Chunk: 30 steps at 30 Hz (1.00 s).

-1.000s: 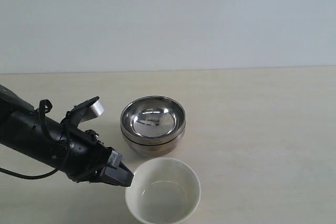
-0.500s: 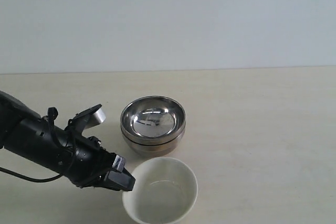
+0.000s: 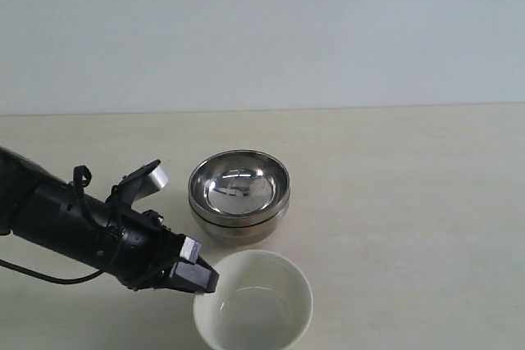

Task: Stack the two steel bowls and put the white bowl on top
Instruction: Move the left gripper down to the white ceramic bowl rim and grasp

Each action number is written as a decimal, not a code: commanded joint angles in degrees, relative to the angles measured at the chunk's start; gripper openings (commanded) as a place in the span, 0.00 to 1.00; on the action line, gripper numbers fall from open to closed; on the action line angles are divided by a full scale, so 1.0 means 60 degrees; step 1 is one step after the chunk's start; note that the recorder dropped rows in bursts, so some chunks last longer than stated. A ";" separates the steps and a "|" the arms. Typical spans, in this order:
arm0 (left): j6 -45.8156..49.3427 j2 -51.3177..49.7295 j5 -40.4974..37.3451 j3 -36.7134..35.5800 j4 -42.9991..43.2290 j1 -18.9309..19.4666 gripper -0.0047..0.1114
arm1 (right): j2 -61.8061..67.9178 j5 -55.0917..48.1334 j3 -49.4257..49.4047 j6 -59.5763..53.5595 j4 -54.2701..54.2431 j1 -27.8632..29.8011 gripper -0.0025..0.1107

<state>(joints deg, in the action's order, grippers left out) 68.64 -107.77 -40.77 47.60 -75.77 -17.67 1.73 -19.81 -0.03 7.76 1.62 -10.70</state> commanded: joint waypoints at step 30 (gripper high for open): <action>0.1338 -0.0655 -0.0668 0.0064 -0.0004 -0.0042 0.07 | 0.0023 0.0102 0.0004 -0.0001 0.0080 0.0063 0.02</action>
<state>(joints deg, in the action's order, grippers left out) 76.13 -111.83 -43.76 47.82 -74.75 -17.67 1.73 -19.81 -0.03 7.80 1.62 -10.70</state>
